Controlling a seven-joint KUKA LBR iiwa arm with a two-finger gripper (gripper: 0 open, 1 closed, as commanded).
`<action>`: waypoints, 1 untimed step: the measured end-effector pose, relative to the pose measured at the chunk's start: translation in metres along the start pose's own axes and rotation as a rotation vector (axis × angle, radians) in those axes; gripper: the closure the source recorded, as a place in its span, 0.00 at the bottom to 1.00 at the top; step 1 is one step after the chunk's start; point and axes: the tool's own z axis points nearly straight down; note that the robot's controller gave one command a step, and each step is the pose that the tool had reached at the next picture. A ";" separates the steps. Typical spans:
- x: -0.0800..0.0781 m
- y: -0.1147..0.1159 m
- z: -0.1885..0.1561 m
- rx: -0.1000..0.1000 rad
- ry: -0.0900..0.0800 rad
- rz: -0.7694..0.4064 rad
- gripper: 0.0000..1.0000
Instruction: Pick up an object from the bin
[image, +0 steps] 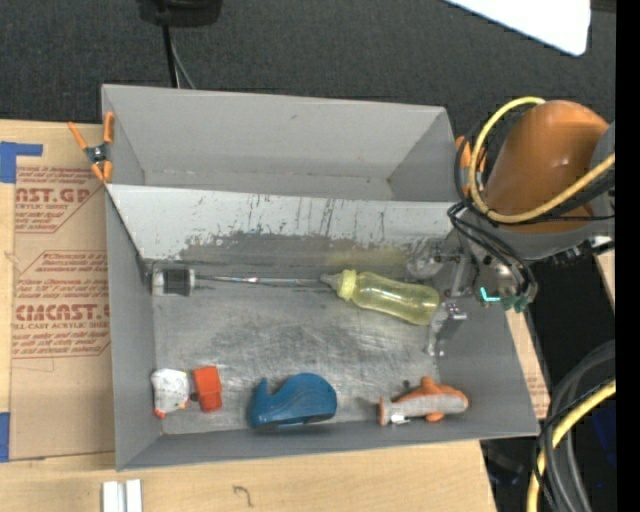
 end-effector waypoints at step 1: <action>-0.002 0.000 -0.004 0.001 -0.008 -0.001 0.00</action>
Offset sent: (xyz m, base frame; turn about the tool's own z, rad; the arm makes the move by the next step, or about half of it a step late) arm 0.0327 -0.0294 -0.0614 0.3265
